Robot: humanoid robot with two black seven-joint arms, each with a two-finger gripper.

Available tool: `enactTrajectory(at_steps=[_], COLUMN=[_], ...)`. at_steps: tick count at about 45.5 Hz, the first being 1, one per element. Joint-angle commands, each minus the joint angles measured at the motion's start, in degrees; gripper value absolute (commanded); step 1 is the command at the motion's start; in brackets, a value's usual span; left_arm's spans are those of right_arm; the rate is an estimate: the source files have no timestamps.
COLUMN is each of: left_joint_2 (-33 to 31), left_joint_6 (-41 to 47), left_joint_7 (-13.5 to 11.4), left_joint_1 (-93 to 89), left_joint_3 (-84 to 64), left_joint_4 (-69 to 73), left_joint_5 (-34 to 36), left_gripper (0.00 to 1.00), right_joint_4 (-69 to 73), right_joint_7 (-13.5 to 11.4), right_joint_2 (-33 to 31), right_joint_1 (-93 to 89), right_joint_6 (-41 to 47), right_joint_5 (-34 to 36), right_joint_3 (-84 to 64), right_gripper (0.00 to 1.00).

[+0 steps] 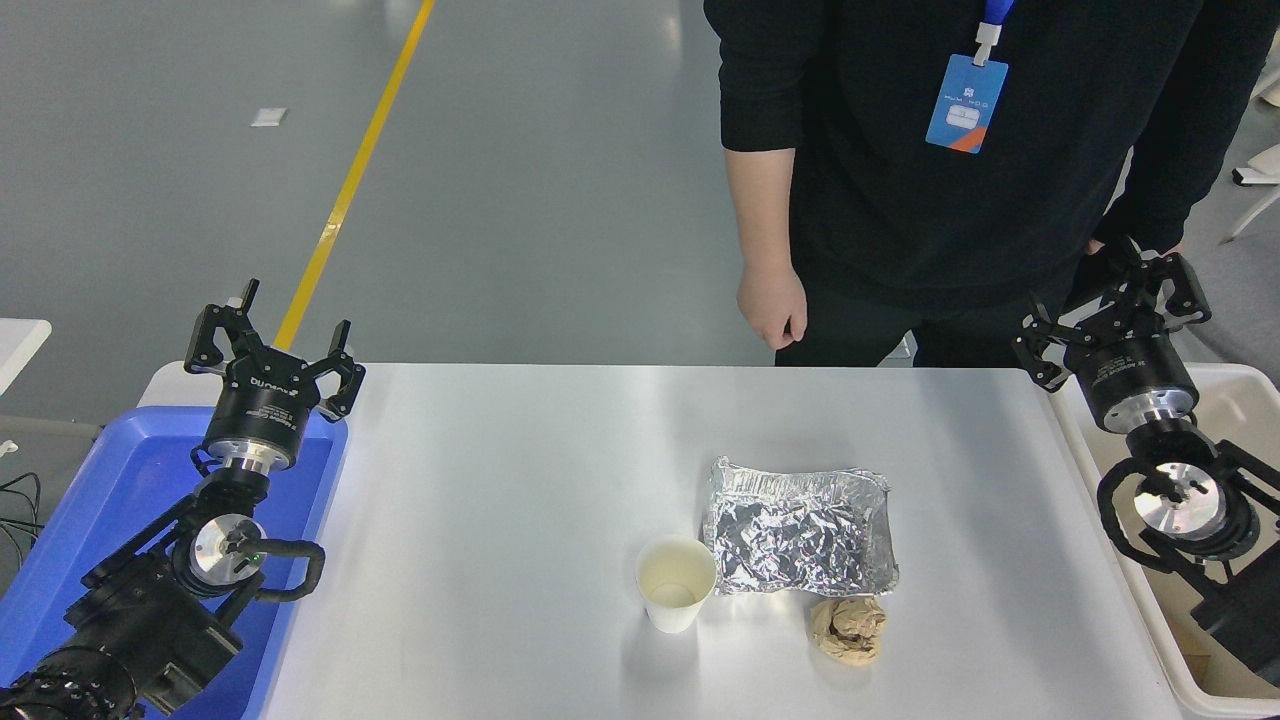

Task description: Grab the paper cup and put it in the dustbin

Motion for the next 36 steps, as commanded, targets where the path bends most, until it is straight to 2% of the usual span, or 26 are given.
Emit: enactTrajectory(at_steps=[1,36], left_joint_2=[0.00,0.09], left_joint_6=[-0.01,0.08], left_joint_7=[0.00,0.00], left_joint_1=[0.00,0.00], left_joint_3=[0.00,0.09], left_joint_4=[0.00,0.00], left_joint_5=[0.00,0.00], left_gripper=[0.98,0.98], right_joint_4=[0.00,0.00], right_joint_7=[0.00,0.00], right_joint_2=[0.00,-0.09], right_joint_1=[0.00,0.09], right_joint_6=[0.00,-0.09], right_joint_5=[0.00,0.00], right_joint_3=[-0.01,-0.10], right_gripper=[1.00,1.00])
